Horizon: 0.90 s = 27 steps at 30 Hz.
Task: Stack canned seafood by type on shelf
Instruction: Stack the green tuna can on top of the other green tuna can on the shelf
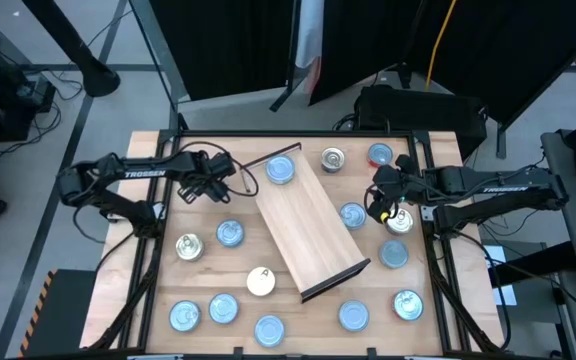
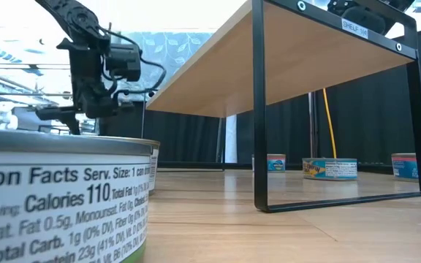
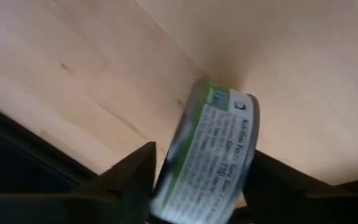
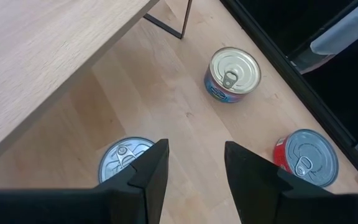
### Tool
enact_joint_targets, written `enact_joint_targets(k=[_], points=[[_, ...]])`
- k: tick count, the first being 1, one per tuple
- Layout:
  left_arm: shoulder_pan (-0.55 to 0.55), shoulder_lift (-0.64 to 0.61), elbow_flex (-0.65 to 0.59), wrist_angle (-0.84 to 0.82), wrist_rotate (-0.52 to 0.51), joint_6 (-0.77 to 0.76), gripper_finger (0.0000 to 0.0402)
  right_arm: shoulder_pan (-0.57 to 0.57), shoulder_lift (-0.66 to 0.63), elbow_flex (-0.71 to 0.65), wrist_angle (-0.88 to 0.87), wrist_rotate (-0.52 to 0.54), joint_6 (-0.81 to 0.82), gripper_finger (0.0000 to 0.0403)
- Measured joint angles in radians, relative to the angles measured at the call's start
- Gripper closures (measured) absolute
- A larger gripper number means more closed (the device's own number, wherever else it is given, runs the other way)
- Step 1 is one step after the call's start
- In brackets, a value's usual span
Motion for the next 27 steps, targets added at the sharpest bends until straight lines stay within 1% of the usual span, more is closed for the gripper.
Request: enact_joint_targets(k=[3,5,7,10,12,15,18,22,25,27], points=[[0.019,0.028,0.000,-0.001,-0.003,-0.001,0.0239,0.000,0.000,0.000,0.000,0.000,0.000,0.0255],[0.020,0.039,0.000,0.000,-0.024,-0.002,0.0260,0.000,0.000,0.000,0.000,0.000,0.000,0.0255],[0.019,0.042,0.000,0.001,-0.039,-0.014,0.0262,0.000,0.000,0.000,0.000,0.000,0.000,0.0255],[0.018,0.040,0.000,0.010,-0.041,-0.075,0.0262,0.000,0.000,0.000,0.000,0.000,0.000,0.0255],[0.014,0.038,0.000,0.013,-0.052,-0.133,0.0262,0.000,0.000,0.000,0.000,0.000,0.000,0.0255],[-0.011,0.019,0.016,-0.017,-0.115,-0.257,0.0260,0.000,0.000,0.000,0.003,0.000,0.000,0.0255],[-0.059,-0.027,0.070,-0.120,-0.128,-0.382,0.0257,0.000,0.000,0.000,0.016,0.002,0.000,0.0255],[-0.146,-0.111,0.187,-0.295,-0.077,-0.573,0.0255,0.000,0.000,0.000,0.069,0.003,-0.038,0.0255],[-0.213,-0.184,0.283,-0.371,-0.037,-0.697,0.0254,0.000,0.000,0.000,0.162,0.001,-0.083,0.0255],[-0.255,-0.235,0.346,-0.376,-0.025,-0.749,0.0254,0.000,0.000,0.000,0.247,-0.015,-0.134,0.0255]])
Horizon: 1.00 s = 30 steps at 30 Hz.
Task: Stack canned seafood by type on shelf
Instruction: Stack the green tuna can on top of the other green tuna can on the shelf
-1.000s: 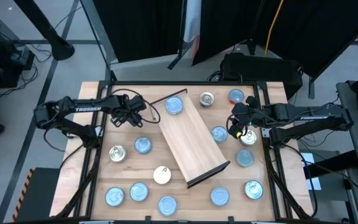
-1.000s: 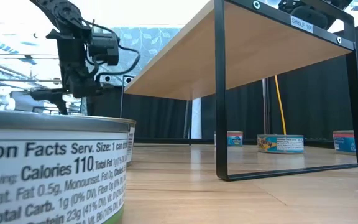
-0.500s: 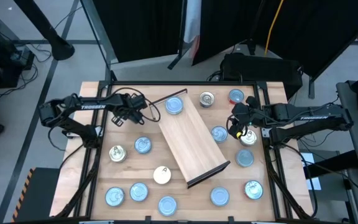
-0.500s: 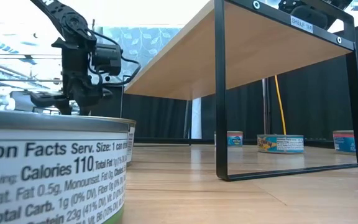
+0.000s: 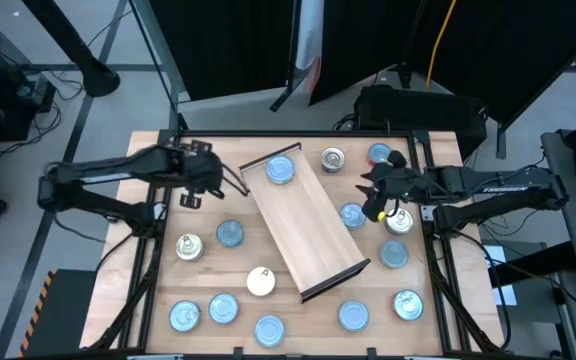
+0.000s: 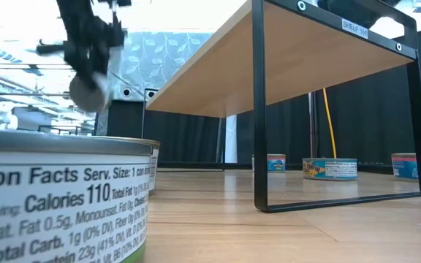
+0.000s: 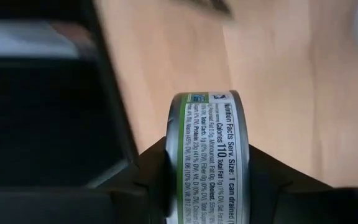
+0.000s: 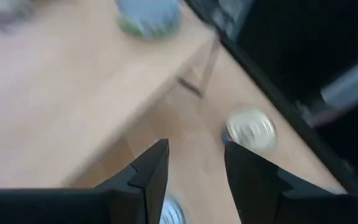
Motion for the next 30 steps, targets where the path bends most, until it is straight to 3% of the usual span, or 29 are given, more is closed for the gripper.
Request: enact_joint_targets(k=[3,7,10,13,16,22,26,30], points=[[-0.055,-0.070,0.095,0.016,0.007,-0.044,0.0253,0.000,0.004,0.000,0.145,-0.019,-0.078,0.0255],[-0.106,-0.138,0.209,0.168,0.017,-0.119,0.0253,0.000,0.034,0.000,0.388,-0.178,-0.245,0.0255],[-0.116,-0.175,0.248,0.388,0.100,-0.190,0.0252,0.001,0.071,0.000,0.587,-0.331,-0.459,0.0255],[-0.114,-0.189,0.258,0.566,0.206,-0.274,0.0252,0.015,0.126,0.001,0.701,-0.445,-0.812,0.0254],[-0.114,-0.186,0.258,0.644,0.226,-0.411,0.0252,0.047,0.195,0.000,0.834,-0.373,-1.132,0.0249],[-0.114,-0.129,0.258,0.785,0.369,-0.616,0.0252,0.105,0.389,0.001,1.333,-0.139,-1.797,0.0217],[-0.113,-0.070,0.258,0.817,0.396,-0.691,0.0252,0.140,0.524,0.001,1.614,-0.166,-2.197,0.0187],[-0.113,-0.014,0.258,0.830,0.402,-0.752,0.0251,0.163,0.635,0.034,1.761,-0.137,-2.514,0.0159]])
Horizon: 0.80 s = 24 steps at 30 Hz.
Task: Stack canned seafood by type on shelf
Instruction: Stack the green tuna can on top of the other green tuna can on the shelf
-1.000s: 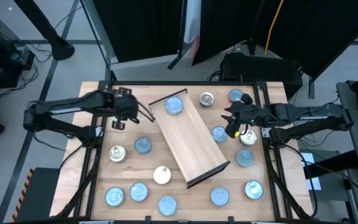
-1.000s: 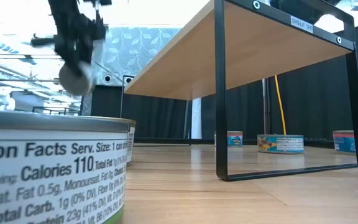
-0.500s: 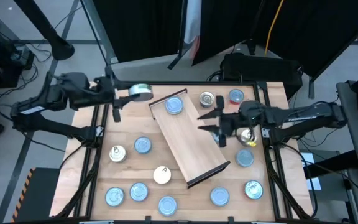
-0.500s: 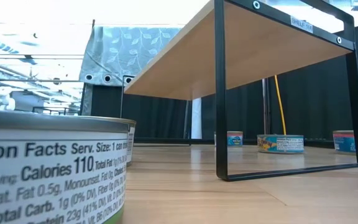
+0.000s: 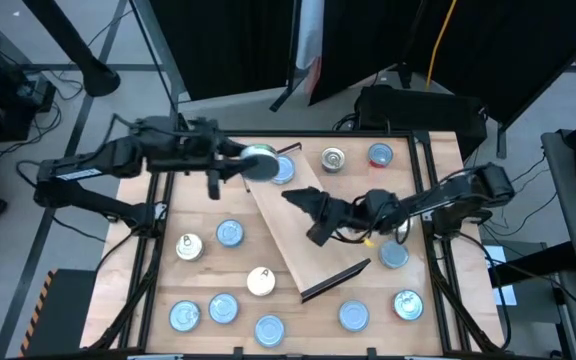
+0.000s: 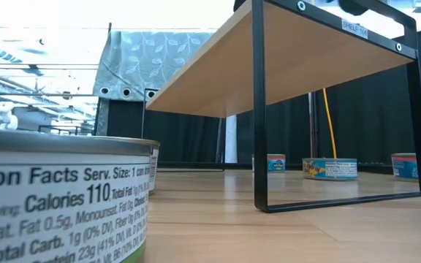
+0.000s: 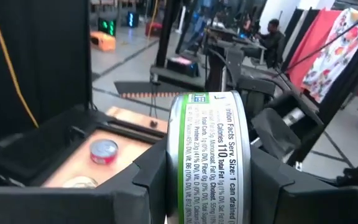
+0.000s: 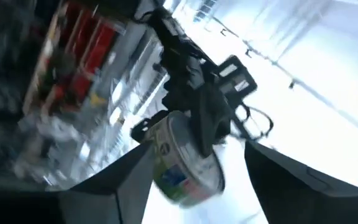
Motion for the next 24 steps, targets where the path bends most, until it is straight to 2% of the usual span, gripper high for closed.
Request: enact_joint_targets(k=[2,8,18,24], points=[[0.000,0.026,0.000,0.006,0.004,-0.031,0.0251,0.004,0.028,0.031,-0.002,0.017,-0.076,0.0152],[0.001,0.058,-0.002,0.001,0.019,-0.110,0.0251,-0.010,0.074,0.081,-0.021,0.098,-0.131,0.0149],[0.001,0.055,-0.001,-0.031,0.026,-0.174,0.0251,-0.053,0.074,0.083,-0.036,0.109,-0.184,0.0149],[0.001,0.083,-0.001,-0.034,0.034,-0.181,0.0251,-0.053,0.074,0.083,-0.036,0.109,-0.204,0.0181]])
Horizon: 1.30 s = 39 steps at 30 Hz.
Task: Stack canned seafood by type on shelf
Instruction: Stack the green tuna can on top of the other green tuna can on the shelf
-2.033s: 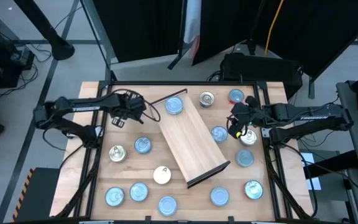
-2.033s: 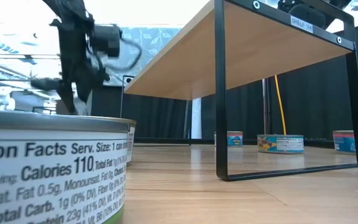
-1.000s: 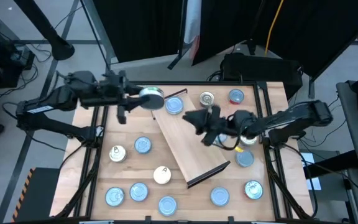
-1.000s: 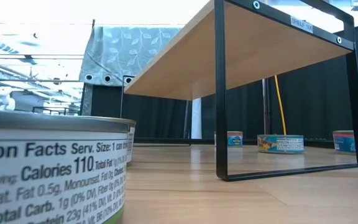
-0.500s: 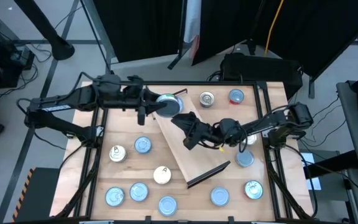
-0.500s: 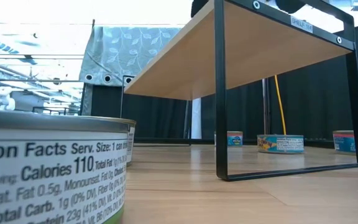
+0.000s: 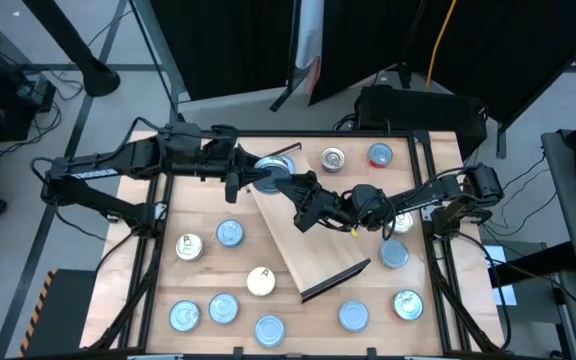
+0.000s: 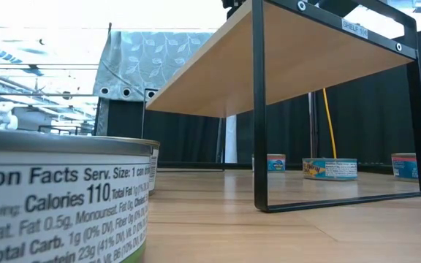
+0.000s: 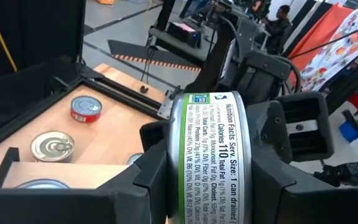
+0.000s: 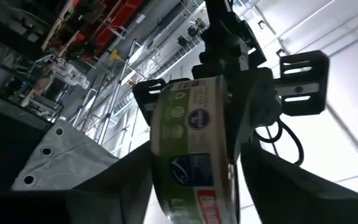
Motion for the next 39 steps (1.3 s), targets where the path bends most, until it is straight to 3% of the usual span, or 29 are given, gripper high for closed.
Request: enact_joint_targets(k=[7,11,18,23,30,34,39], points=[[0.038,0.008,0.000,0.004,0.011,-0.064,0.0251,-0.005,0.000,0.000,-0.003,0.041,0.003,0.0266],[0.042,0.008,0.000,0.002,0.007,-0.084,0.0242,-0.008,0.000,0.000,-0.005,0.046,0.029,0.0284],[0.043,0.007,0.000,-0.004,-0.073,-0.096,0.0138,-0.007,0.000,0.000,-0.015,0.055,0.069,0.0260],[0.043,-0.019,0.000,-0.002,-0.175,-0.029,0.0075,-0.007,0.000,0.000,-0.012,0.061,0.124,0.0270],[0.042,-0.155,0.001,-0.003,-0.378,0.150,0.0063,-0.035,-0.001,0.000,-0.054,0.159,0.384,0.0269],[0.033,-0.221,0.002,-0.061,-0.402,0.175,0.0063,-0.087,-0.001,0.000,-0.170,0.231,0.608,0.0266],[-0.003,-0.236,0.000,-0.198,-0.403,0.178,0.0063,-0.158,-0.002,0.000,-0.421,0.232,0.855,0.0265]])
